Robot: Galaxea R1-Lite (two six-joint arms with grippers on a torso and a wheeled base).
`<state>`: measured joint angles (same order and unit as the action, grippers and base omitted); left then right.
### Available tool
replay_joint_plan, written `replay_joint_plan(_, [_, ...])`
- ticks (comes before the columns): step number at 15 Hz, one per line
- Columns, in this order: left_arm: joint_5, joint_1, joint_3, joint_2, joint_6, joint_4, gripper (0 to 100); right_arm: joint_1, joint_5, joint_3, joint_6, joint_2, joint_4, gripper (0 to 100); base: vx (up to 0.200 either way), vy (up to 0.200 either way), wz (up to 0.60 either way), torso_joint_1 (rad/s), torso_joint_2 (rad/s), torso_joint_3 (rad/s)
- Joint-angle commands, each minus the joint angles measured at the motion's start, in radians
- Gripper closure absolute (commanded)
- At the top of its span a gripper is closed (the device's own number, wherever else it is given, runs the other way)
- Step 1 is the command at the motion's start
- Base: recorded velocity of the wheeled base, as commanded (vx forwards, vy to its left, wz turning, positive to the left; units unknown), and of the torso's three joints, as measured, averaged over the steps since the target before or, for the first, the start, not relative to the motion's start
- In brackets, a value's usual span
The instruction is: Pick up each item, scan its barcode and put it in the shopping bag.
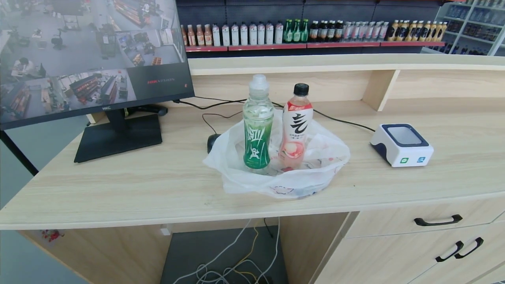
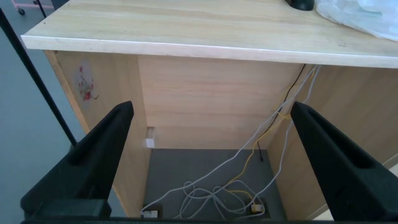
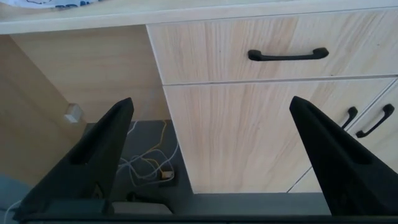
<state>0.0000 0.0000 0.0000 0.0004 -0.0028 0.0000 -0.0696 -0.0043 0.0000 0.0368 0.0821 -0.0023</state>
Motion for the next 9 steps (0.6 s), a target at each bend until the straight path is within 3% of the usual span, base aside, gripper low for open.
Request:
replay_joint_plan(1, [0.0,0.0,0.0,0.0,0.0,0.0,0,-0.001,0.0,0.0,0.0,0.005,-0.001,0,0.0,-0.2,0.0,-0.007,-0.01,0.002])
replay_joint_plan(9, [0.0,0.0,0.0,0.0,-0.002,0.0,0,0.001,0.0,0.0,0.0,0.005,-0.001,0,0.0,-0.2,0.0,0.004,0.0,0.003])
